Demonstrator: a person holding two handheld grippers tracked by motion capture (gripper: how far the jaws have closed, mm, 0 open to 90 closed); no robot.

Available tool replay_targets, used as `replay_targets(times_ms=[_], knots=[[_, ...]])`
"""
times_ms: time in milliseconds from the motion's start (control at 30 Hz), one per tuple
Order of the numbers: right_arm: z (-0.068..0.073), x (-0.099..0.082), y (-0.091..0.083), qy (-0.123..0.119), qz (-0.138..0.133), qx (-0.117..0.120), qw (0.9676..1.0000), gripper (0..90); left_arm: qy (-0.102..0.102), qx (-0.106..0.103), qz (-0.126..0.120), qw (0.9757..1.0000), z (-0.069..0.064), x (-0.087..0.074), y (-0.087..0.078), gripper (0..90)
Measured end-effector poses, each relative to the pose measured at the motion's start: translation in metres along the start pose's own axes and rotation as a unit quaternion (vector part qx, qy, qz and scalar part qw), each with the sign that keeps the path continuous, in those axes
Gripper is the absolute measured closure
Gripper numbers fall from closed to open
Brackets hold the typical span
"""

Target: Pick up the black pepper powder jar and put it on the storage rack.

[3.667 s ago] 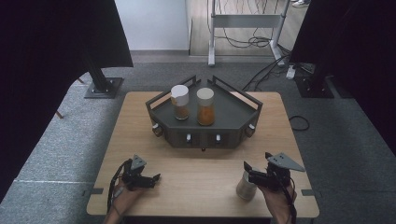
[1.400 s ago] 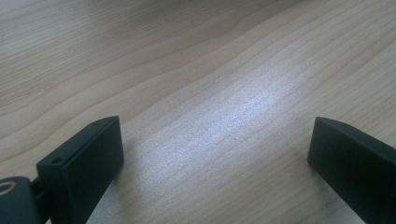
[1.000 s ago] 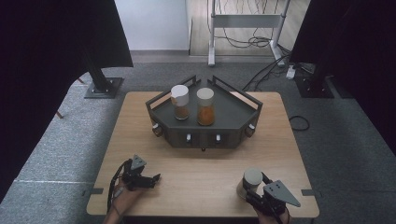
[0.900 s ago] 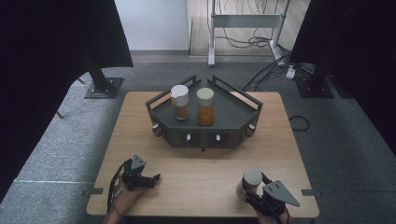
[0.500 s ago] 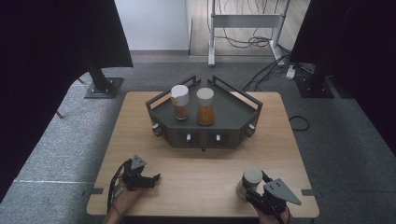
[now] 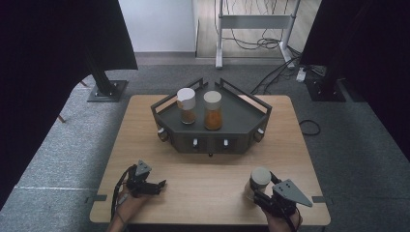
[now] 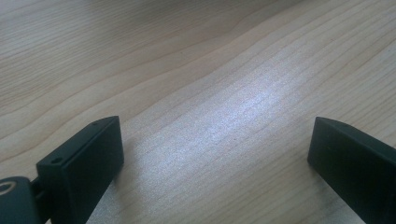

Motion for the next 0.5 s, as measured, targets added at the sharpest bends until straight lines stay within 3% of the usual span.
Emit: replay_targets(times_ms=[500], knots=[[-0.001,0.024,0.008,-0.003,-0.002,0.008,1.0000,33.7,0.000,0.000,0.000,1.0000,0.000,0.000,0.000,3.4]])
Point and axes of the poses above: each handheld gripper's, and its own axes: y roughly forward along the jaws, x roughly out of its top, z roughly to its left, the point moved 9 cm from there along y, roughly forward along the jaws, and after that the axes turned 6 degrees about x, right-handed, at the moved point
